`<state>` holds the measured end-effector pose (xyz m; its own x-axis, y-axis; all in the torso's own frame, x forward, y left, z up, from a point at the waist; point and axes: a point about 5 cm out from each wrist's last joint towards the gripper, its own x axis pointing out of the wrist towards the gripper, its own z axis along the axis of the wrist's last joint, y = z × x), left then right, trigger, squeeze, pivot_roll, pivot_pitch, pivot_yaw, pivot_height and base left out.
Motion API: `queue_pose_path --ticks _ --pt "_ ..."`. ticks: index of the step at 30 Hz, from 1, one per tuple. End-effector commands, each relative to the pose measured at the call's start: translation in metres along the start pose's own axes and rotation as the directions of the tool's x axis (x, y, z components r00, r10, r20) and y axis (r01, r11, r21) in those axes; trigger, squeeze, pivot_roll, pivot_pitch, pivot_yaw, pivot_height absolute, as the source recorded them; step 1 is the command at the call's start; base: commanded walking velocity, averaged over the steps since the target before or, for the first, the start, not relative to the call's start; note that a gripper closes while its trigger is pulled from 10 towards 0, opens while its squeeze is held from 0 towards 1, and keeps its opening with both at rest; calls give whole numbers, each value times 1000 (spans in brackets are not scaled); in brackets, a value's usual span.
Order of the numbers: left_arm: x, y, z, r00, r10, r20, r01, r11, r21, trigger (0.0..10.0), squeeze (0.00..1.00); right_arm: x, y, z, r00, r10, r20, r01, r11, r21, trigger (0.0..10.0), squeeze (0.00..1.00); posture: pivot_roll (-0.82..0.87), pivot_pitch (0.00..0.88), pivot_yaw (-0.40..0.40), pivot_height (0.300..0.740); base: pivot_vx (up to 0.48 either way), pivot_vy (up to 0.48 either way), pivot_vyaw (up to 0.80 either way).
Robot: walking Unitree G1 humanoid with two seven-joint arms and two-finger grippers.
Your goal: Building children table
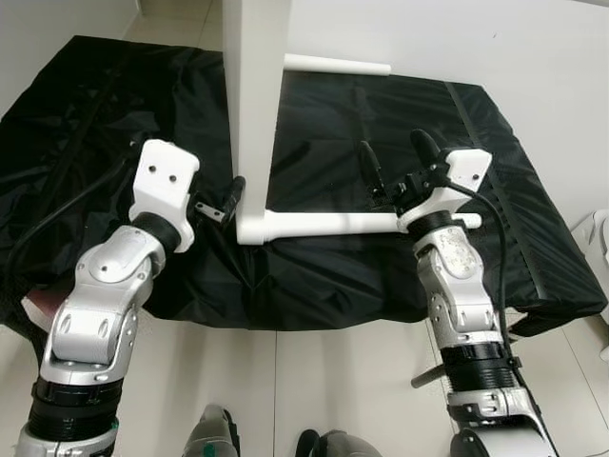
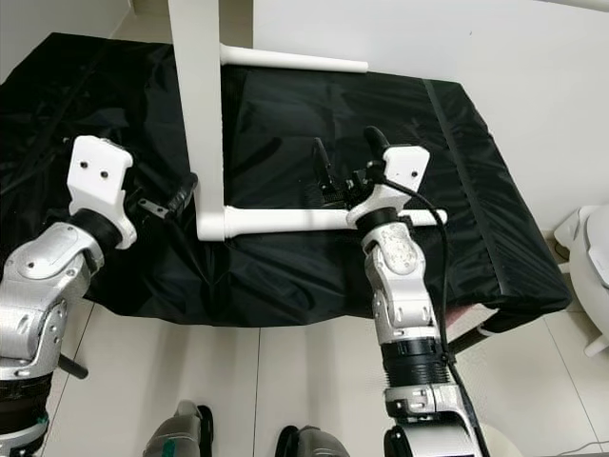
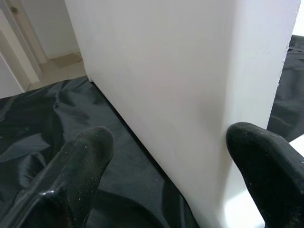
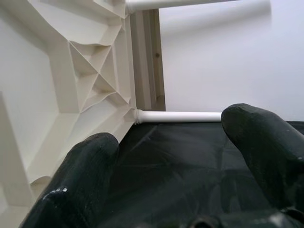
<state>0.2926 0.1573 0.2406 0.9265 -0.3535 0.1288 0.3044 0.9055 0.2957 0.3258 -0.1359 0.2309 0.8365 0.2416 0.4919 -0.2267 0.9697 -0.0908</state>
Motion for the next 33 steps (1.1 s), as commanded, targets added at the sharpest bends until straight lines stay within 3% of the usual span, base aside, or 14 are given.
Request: queue_pose_path --ticks 1,8,13,15,16,17,18,20,22,25,27,33 --pt "2 7 2 995 103 11 -103 995 4 10000 0 -3 -2 0 1000 -16 -9 16 1000 -4 10000 0 32 111 -51 740 0 0 0" --pt "3 17 -6 985 167 -36 -166 986 29 10000 0 -7 3 0 999 35 -18 -35 999 13 10000 0 27 114 -54 740 0 0 0" --pt "-3 17 -7 990 128 -55 -128 992 7 10000 0 -10 -7 1 1000 0 -18 -1 998 -61 10000 0 29 110 -54 740 0 0 0" --pt "-8 7 -6 997 55 -59 -56 998 -18 10000 0 -9 -17 0 998 -59 -16 56 989 -135 10000 0 38 106 -57 740 0 0 0" --pt "-13 -5 -6 998 -36 -57 33 998 -56 10000 0 -8 -22 0 995 -96 -8 93 980 -175 10000 0 49 103 -59 740 0 0 0" --pt "-13 -5 -6 998 -36 -57 33 998 -56 10000 0 -8 -22 0 995 -96 -8 93 980 -175 10000 0 49 103 -59 740 0 0 0" --pt "-18 -17 -6 991 -124 -56 118 988 -95 10000 0 -7 -26 0 992 -126 2 124 971 -205 10000 0 55 100 -63 740 0 0 0" --pt "-18 -17 -6 991 -124 -56 118 988 -95 10000 0 -7 -26 0 992 -126 2 124 971 -205 10000 0 55 100 -63 740 0 0 0" --pt "-30 -36 -9 959 -275 -62 257 943 -213 10000 0 -2 -32 4 985 -171 29 172 955 -241 10000 0 72 96 -72 740 0 0 0" --pt "-34 -42 -10 943 -327 -66 300 918 -257 10000 0 1 -34 6 982 -184 44 189 948 -255 10000 0 81 94 -77 740 0 0 0" --pt "-41 -51 -13 914 -397 -77 357 881 -309 10000 0 5 -37 11 975 -204 87 221 932 -289 10000 0 92 87 -83 740 0 0 0" --pt "-48 -59 -15 884 -457 -94 404 850 -337 10000 0 11 -39 16 968 -218 128 247 918 -311 10000 0 107 76 -90 740 0 0 0"
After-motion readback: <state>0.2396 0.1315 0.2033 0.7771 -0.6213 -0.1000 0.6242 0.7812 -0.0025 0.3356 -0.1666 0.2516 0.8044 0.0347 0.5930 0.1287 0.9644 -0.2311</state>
